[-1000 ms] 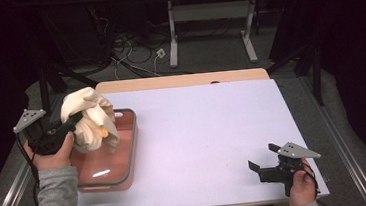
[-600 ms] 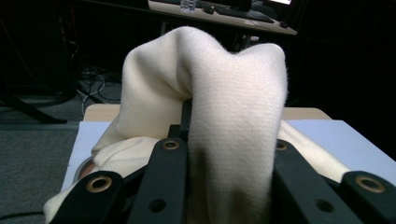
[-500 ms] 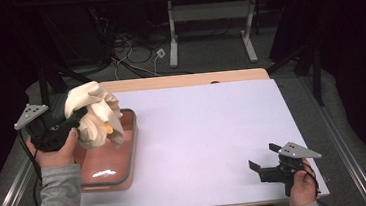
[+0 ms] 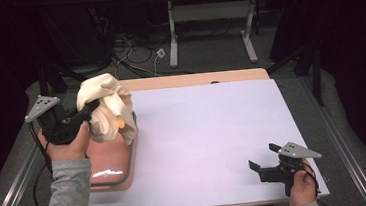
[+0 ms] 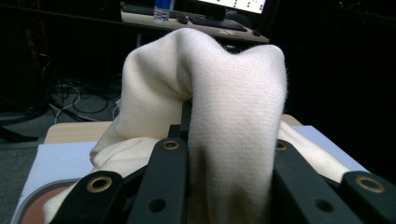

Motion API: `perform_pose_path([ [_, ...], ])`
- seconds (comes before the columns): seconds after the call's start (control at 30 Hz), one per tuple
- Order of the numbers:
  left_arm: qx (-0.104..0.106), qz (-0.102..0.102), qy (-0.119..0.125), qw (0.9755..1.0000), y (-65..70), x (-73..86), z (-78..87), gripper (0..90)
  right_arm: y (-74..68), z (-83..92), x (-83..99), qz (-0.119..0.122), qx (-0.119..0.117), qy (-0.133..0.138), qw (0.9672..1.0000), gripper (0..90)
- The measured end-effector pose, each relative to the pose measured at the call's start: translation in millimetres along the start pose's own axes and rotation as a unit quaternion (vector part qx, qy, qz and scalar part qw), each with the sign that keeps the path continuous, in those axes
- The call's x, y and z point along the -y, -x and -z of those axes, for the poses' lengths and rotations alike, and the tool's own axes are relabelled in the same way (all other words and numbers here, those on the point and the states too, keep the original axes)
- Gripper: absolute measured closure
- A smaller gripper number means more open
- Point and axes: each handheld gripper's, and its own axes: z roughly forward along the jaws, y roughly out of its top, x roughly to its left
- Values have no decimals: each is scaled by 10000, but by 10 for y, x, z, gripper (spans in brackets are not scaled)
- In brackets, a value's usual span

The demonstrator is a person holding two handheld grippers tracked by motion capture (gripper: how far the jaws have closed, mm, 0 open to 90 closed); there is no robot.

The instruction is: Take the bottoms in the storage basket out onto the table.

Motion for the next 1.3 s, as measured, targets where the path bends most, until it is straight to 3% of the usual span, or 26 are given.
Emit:
perform_pose_path([
  [0.77,559,-91,-45,9984,435,-5,-328,789,8,8,-1,-39,-10,28,10000,0],
  [1.3,1056,-180,-98,9942,808,73,-617,789,20,20,-9,-14,-13,27,10000,0],
])
